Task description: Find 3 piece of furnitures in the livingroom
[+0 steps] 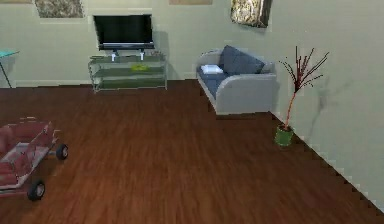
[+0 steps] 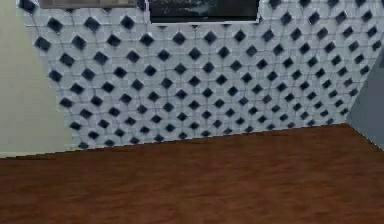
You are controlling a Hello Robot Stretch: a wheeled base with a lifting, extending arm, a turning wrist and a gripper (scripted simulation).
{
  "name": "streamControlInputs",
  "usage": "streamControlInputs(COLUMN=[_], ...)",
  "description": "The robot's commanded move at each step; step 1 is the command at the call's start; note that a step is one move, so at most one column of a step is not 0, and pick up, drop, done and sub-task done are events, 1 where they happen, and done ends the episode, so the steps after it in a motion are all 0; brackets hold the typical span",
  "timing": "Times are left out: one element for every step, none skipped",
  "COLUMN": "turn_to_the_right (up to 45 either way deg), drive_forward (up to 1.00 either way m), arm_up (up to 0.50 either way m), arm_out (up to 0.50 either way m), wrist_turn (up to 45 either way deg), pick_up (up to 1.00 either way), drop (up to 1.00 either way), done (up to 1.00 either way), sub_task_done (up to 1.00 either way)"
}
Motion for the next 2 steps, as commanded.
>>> streamControlInputs(turn_to_the_right=[0.0,-3.0], drive_forward=[1.00,0.00], arm_up=[0.00,0.00], arm_out=[0.00,0.00], wrist_turn=[0.0,0.0], pick_up=[0.00,0.00], drop=[0.00,0.00], done=[0.00,0.00], sub_task_done=[0.00,0.00])
